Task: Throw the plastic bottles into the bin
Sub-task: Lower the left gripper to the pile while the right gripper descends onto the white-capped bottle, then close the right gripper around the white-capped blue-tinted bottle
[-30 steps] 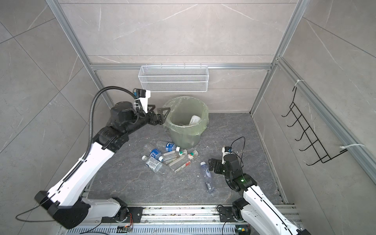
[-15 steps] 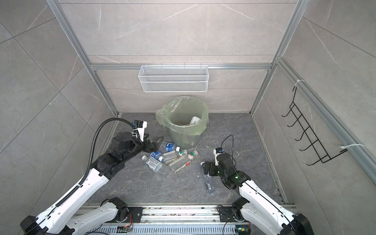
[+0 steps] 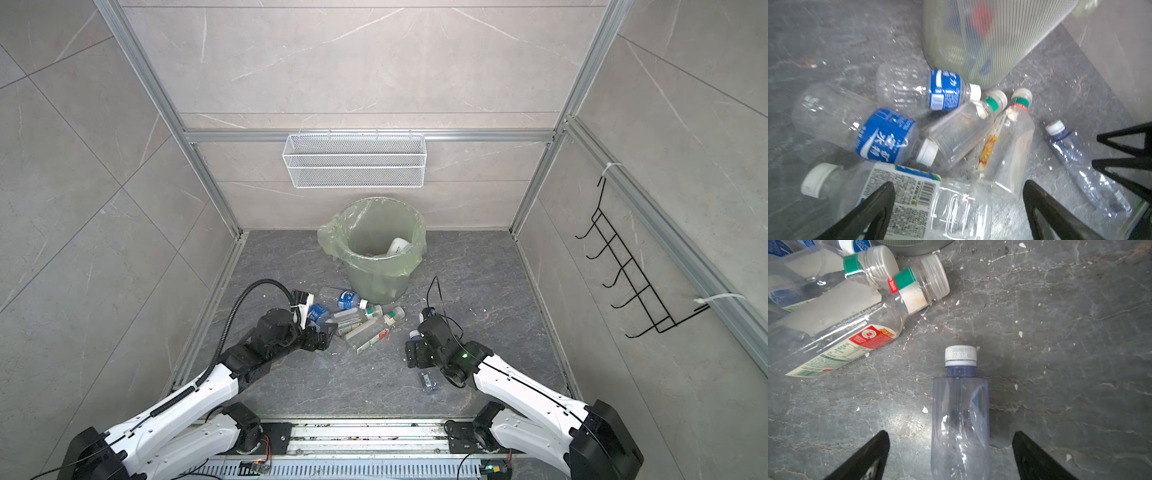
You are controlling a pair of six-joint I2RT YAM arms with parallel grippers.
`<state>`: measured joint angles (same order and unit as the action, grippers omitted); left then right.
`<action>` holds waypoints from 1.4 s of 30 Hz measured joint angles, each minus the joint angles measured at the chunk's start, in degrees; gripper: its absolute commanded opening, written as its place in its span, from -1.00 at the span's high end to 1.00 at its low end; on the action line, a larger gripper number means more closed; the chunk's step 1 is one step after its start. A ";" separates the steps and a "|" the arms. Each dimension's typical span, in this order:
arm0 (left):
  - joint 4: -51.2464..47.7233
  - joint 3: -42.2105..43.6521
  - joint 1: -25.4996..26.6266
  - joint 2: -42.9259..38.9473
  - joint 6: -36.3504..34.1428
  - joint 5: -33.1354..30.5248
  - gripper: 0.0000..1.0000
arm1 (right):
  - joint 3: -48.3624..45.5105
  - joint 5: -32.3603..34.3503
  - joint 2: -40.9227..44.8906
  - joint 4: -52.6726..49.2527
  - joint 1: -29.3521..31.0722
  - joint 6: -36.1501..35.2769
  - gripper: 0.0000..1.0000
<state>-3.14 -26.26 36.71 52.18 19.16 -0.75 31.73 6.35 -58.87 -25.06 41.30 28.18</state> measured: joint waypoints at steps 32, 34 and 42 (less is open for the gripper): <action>7.98 3.13 1.95 2.69 -4.79 0.63 -0.94 | 7.04 2.49 -15.13 -5.51 5.77 0.55 -0.44; 7.98 3.13 1.95 3.15 -4.92 0.13 -0.94 | 7.69 2.91 -16.11 -5.97 6.34 0.55 -0.45; 7.98 3.13 1.95 4.07 -5.31 -1.20 -0.94 | 10.08 5.35 -20.98 -7.91 8.94 0.76 -0.35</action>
<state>4.84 -23.14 38.65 56.25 13.85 -1.96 41.80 11.70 -79.85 -32.97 50.24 28.95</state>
